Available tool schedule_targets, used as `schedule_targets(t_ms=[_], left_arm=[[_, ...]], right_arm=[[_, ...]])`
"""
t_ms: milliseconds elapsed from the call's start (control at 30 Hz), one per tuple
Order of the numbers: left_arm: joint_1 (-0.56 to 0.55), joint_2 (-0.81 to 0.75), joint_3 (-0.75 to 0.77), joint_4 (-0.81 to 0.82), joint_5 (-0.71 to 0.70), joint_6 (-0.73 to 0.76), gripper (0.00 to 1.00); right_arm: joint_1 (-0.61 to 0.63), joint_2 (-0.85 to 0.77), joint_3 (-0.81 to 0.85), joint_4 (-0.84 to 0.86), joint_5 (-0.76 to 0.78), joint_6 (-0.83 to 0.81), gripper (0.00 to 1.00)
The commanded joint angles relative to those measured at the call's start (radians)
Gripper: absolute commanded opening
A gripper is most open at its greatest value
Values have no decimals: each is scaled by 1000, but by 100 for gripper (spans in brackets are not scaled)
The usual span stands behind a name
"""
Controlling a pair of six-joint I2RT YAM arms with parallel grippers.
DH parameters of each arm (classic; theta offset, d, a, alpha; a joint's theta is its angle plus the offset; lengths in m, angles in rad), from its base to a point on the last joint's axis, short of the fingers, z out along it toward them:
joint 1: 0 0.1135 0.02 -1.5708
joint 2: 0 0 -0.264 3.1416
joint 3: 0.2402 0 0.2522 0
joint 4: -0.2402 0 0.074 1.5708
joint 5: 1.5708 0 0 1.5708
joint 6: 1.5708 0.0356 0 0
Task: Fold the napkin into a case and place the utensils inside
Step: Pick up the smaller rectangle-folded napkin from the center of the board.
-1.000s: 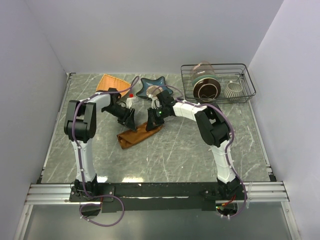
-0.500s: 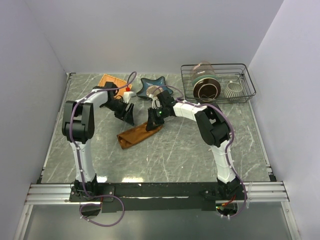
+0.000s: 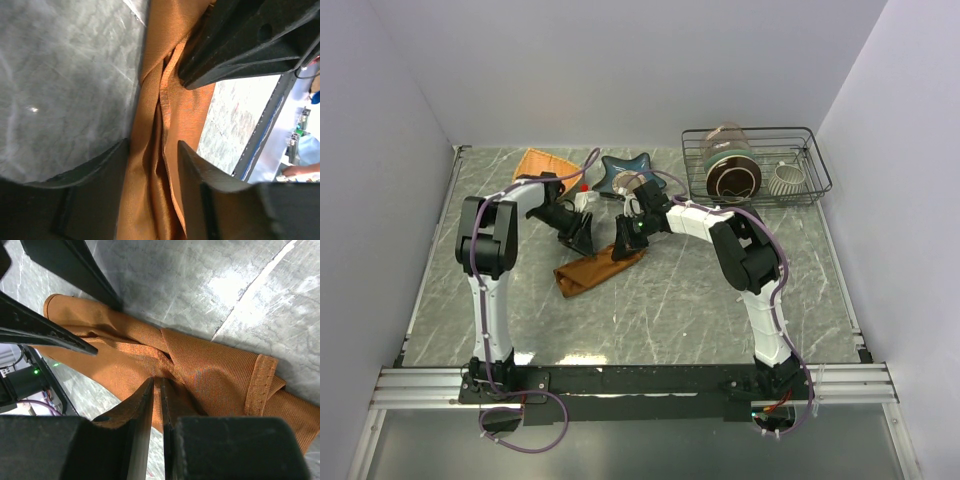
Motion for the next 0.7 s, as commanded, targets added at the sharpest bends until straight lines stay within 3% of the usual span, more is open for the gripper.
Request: schedule_targets(t_ms=[0, 167, 300, 333, 567, 633, 667], left_arm=[[-15, 30, -17, -7, 12, 15, 48], [-15, 42, -3, 22, 16, -22, 32], [-17, 45, 29, 17, 38, -24, 4], [-15, 42, 32, 17, 36, -19, 1], [-29, -90, -20, 77, -30, 59, 1], [-41, -117, -38, 97, -50, 82, 1], [-49, -123, -43, 100, -65, 109, 1]], right_arm=[[-5, 20, -10, -10, 102, -21, 20], [-5, 23, -7, -9, 101, -18, 20], [-8, 18, -4, -7, 87, -21, 23], [-9, 8, -5, -3, 78, -18, 24], [-84, -115, -10, -38, -40, -40, 38], [-121, -162, 4, -73, -103, -62, 45], [-133, -175, 16, -91, -125, -98, 53]])
